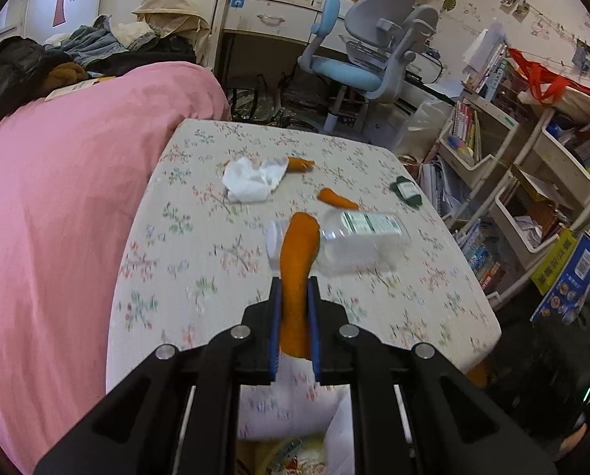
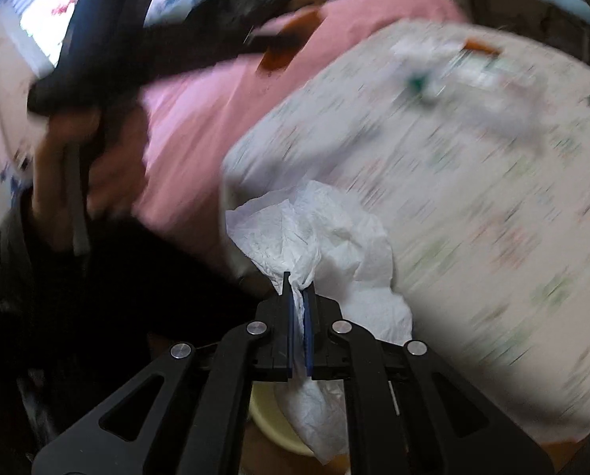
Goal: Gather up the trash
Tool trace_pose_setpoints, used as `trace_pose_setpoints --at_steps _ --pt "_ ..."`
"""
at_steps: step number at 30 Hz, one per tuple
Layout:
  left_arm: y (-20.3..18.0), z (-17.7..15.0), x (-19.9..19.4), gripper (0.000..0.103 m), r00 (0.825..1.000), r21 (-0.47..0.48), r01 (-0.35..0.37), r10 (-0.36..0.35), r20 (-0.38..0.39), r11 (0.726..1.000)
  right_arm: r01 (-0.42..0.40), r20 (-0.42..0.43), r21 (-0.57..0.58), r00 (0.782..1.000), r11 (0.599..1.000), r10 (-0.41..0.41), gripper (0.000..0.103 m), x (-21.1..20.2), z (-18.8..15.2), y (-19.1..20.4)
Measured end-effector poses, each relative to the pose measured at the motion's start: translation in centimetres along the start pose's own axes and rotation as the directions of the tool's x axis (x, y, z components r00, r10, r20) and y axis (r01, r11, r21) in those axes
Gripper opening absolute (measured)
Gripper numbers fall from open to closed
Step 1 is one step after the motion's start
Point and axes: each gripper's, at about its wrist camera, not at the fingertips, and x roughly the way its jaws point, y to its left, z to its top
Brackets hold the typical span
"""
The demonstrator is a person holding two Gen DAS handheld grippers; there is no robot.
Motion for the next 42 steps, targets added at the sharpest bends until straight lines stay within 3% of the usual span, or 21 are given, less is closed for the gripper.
trace_pose_setpoints --at_steps 2,4,6,7,8,14,18,19,22,25,27,28,30,34,37,42 --pt "-0.1 -0.9 -0.6 0.013 1.000 -0.003 0.004 -0.004 -0.003 1.000 -0.023 -0.072 -0.017 0.997 1.000 0.022 0.005 1.4 -1.5 1.4" --pt "-0.3 -2.0 -1.1 0.013 1.000 -0.006 0.011 -0.011 -0.011 1.000 0.001 -0.140 -0.048 0.990 0.999 -0.008 0.008 3.0 -2.9 2.8" --pt "-0.4 -3.1 -1.5 0.013 1.000 -0.011 0.016 -0.016 -0.023 1.000 0.019 -0.191 -0.028 0.981 0.999 -0.023 0.024 4.0 -4.0 3.1" --pt "-0.4 -3.8 -1.8 0.013 0.999 -0.016 0.021 -0.021 -0.033 1.000 0.043 -0.201 -0.012 0.978 0.999 -0.045 0.040 4.3 -4.4 3.1" --pt "-0.5 -4.5 -2.0 0.013 0.999 -0.023 0.026 -0.027 -0.043 0.999 0.077 -0.198 -0.003 0.977 0.997 -0.076 0.047 4.2 -4.7 3.1" --pt "-2.1 -9.2 -2.7 0.013 0.991 -0.017 0.031 -0.033 -0.127 0.999 0.151 -0.027 0.092 0.988 0.984 -0.149 0.053 0.7 -5.0 2.4" --pt "-4.0 -11.5 -2.8 0.013 0.981 0.020 0.053 -0.048 -0.186 0.998 0.194 0.160 0.246 0.958 0.950 -0.237 0.054 -3.3 -4.7 0.4" --pt "-4.5 -12.2 -2.6 0.013 0.977 0.035 0.056 -0.047 -0.209 0.998 0.195 0.195 0.285 0.947 0.938 -0.256 0.057 -4.3 -4.9 -0.3" --pt "-6.3 -14.3 -1.3 0.013 0.941 0.104 0.080 -0.041 -0.336 0.991 0.196 0.257 0.381 0.916 0.904 -0.307 0.064 -5.8 -5.4 -1.5" --pt "-8.7 -16.7 0.4 0.015 0.889 0.251 0.099 0.028 -0.458 0.963 0.186 0.261 0.410 0.914 0.893 -0.311 0.064 -6.2 -5.6 -2.3" --pt "-9.4 -17.4 1.0 0.021 0.879 0.309 0.090 0.070 -0.472 0.947 0.202 0.249 0.397 0.915 0.895 -0.317 0.064 -6.0 -5.4 -2.3" --pt "-9.6 -17.5 1.2 0.040 0.881 0.332 0.071 0.097 -0.463 0.941 0.207 0.248 0.389 0.915 0.898 -0.319 0.064 -5.9 -5.4 -2.1" --pt "-9.4 -17.2 0.9 0.061 0.900 0.338 0.029 0.123 -0.419 0.941 0.212 0.251 0.378 0.913 0.901 -0.321 0.065 -5.5 -5.3 -2.0" --pt "-8.0 -15.6 -0.1 0.067 0.937 0.266 -0.012 0.104 -0.334 0.964 0.217 0.251 0.382 0.911 0.898 -0.327 0.065 -5.5 -5.6 -2.2" --pt "-6.9 -14.6 -1.1 0.075 0.964 0.228 -0.093 0.145 -0.222 0.969 0.220 0.253 0.383 0.909 0.897 -0.331 0.065 -5.5 -5.6 -2.2" --pt "-5.5 -13.3 -2.7 0.085 0.976 0.144 -0.189 0.202 -0.082 0.971 0.227 0.252 0.379 0.908 0.897 -0.336 0.065 -5.4 -5.5 -2.2"
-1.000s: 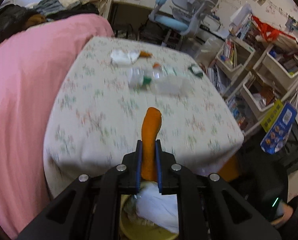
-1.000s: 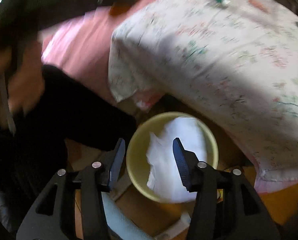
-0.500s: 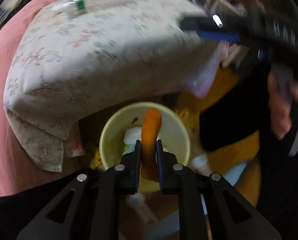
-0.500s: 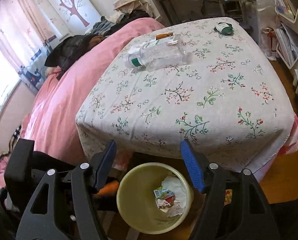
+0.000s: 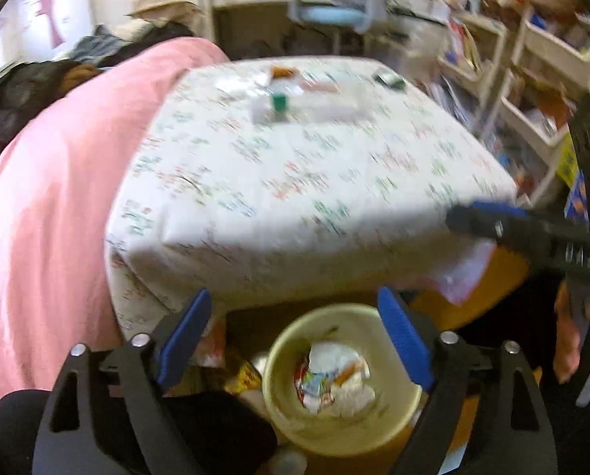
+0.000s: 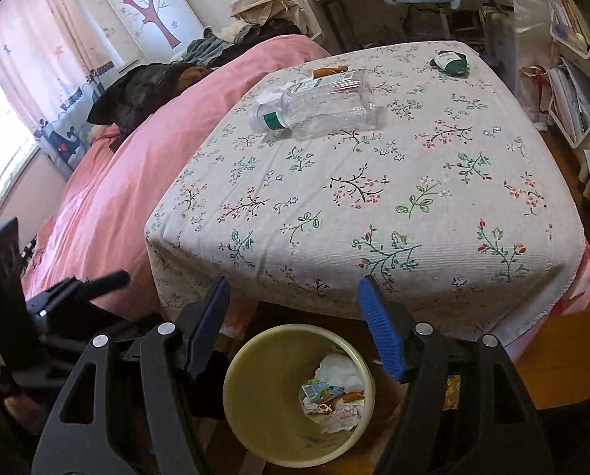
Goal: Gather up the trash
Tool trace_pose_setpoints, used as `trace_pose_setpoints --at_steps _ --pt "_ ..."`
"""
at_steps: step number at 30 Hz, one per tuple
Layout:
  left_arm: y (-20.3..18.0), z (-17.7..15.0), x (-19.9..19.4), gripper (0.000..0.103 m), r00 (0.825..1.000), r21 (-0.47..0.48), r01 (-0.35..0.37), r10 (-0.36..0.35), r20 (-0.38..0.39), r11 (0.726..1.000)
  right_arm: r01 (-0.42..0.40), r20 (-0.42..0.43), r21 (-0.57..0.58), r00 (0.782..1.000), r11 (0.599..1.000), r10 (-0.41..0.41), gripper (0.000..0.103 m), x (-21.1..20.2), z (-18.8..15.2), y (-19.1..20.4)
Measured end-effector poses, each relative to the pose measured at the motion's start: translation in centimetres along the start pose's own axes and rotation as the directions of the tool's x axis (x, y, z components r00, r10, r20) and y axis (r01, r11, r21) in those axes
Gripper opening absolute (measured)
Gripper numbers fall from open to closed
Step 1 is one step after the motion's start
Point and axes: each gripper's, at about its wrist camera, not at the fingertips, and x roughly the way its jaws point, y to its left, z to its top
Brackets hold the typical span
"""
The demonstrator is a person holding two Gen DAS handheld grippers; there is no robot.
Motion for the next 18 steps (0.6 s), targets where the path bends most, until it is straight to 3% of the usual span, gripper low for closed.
trace_pose_setpoints --at_steps 6,18 --pt "1.2 0.6 -0.7 0.090 0.998 -0.074 -0.030 0.035 0.056 0.997 0.007 -0.001 -0.010 1.000 1.000 -0.007 0.066 0.1 0.0 0.2" --pt "1.7 0.7 -0.9 0.092 0.995 -0.119 -0.046 0.055 0.079 0.992 0.020 0.009 -0.040 1.000 0.999 -0.020 0.067 0.2 -0.1 0.8"
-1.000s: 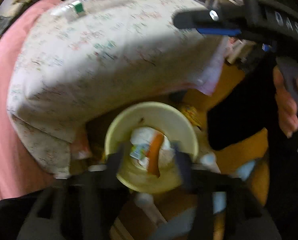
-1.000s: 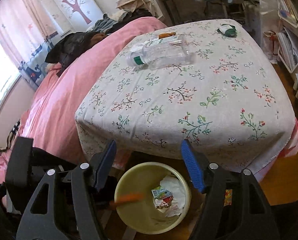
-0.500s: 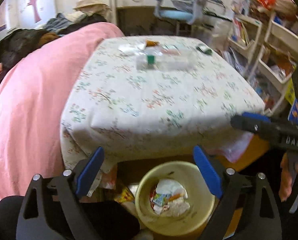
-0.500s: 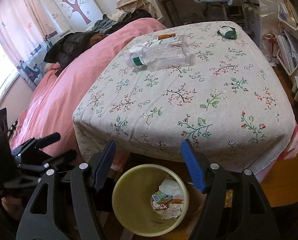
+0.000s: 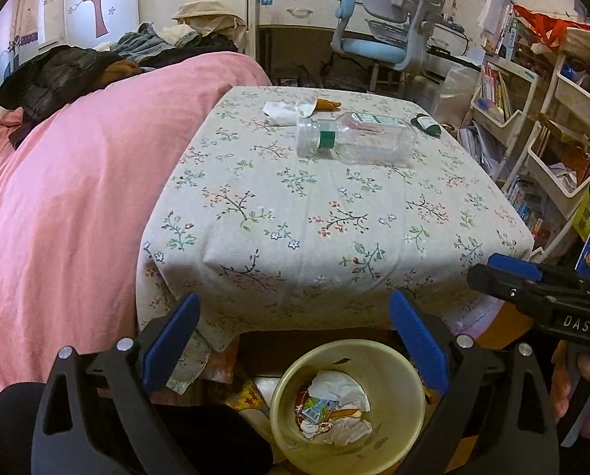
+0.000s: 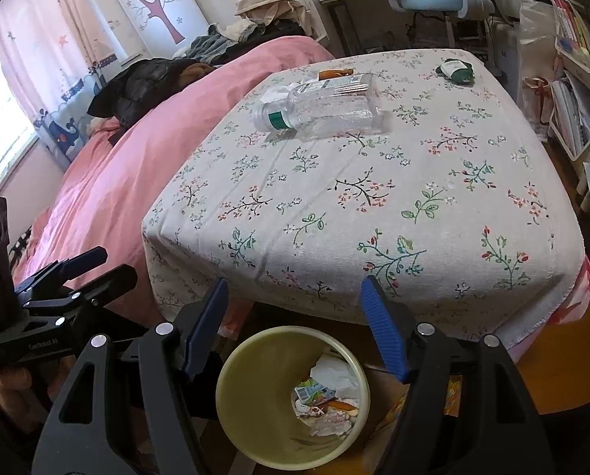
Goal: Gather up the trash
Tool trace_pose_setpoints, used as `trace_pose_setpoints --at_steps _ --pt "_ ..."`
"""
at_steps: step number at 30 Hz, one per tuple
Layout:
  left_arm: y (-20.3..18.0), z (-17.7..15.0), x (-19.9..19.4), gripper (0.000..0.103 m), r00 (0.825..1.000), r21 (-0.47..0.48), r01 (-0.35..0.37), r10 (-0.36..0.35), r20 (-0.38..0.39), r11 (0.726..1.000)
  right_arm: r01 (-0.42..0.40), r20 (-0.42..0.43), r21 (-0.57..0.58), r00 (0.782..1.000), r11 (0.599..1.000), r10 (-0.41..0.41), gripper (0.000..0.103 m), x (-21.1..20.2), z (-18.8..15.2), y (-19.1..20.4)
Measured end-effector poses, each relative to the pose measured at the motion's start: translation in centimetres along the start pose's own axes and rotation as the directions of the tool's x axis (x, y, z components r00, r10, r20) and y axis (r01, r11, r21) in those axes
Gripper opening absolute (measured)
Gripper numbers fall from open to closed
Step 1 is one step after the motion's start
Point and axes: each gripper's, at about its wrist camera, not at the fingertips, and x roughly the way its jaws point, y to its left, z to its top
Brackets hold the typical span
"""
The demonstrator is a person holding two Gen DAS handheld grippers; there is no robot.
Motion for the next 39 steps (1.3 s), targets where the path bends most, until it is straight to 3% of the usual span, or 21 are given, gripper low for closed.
trace_pose_setpoints --at_steps 13,39 --pt "2.2 0.4 -0.1 0.093 1.000 -0.129 0.029 -0.029 0.003 0.991 0.004 0.015 -0.018 1.000 1.000 -0.003 0.067 -0.1 0.1 0.3" --pt "2.5 0.4 0.1 0.093 0.999 -0.142 0.034 -0.035 -0.004 0.989 0.002 0.011 -0.025 1.000 1.000 -0.002 0.067 0.1 0.0 0.6"
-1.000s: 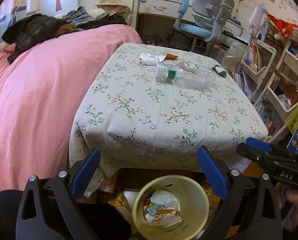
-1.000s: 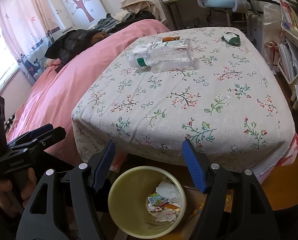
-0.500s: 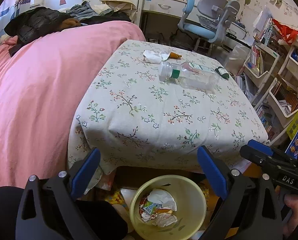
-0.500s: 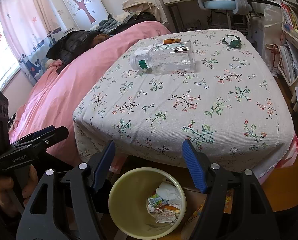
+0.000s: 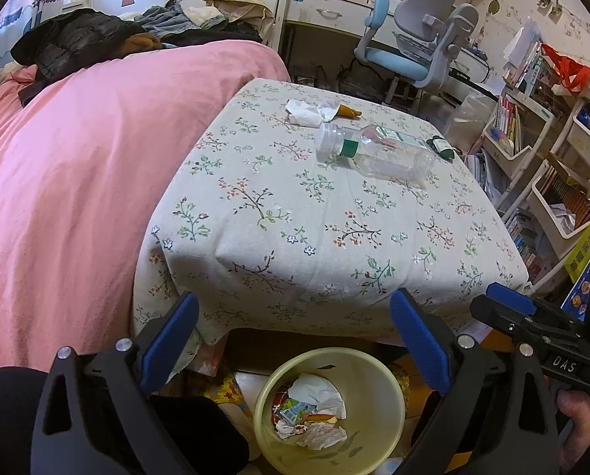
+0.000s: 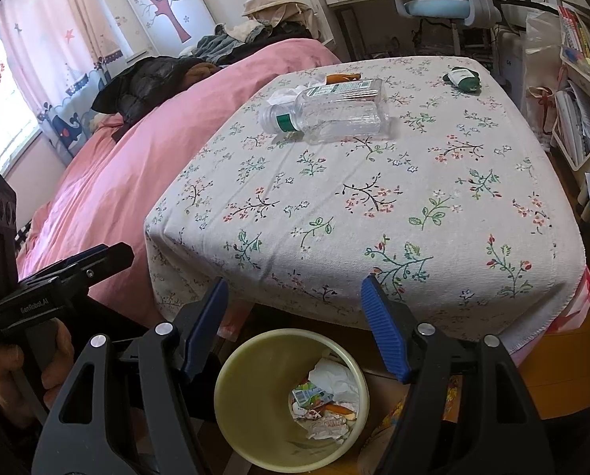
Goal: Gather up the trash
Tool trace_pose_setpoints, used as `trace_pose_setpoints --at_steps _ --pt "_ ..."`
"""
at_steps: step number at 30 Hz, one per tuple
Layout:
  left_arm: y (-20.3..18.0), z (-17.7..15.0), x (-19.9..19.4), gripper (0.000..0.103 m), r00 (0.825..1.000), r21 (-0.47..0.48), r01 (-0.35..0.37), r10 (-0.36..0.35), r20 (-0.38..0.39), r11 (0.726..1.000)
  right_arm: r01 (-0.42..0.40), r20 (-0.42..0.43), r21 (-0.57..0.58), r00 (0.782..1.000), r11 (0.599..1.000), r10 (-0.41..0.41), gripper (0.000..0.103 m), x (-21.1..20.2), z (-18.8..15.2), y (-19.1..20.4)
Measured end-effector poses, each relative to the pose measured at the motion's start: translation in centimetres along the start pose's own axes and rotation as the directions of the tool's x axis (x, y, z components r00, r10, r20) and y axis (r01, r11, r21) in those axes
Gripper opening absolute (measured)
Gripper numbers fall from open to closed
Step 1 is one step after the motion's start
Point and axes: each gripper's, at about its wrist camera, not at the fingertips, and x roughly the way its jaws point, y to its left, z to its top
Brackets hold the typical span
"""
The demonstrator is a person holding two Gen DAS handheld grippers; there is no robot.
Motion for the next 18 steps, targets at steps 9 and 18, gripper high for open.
trace_pose_setpoints --at_steps 9,18 --pt "-0.11 -0.05 -0.04 0.093 1.000 0.003 0.003 -0.003 -0.003 1.000 -0.001 -0.010 -0.010 1.000 1.000 0.001 0.068 0.26 -0.17 0.21" --pt "0.28 0.45 -0.22 0.093 1.000 -0.025 0.023 -0.023 0.004 0.999 -0.018 -0.009 -0.017 1.000 1.000 0.018 0.072 0.31 0.32 0.37"
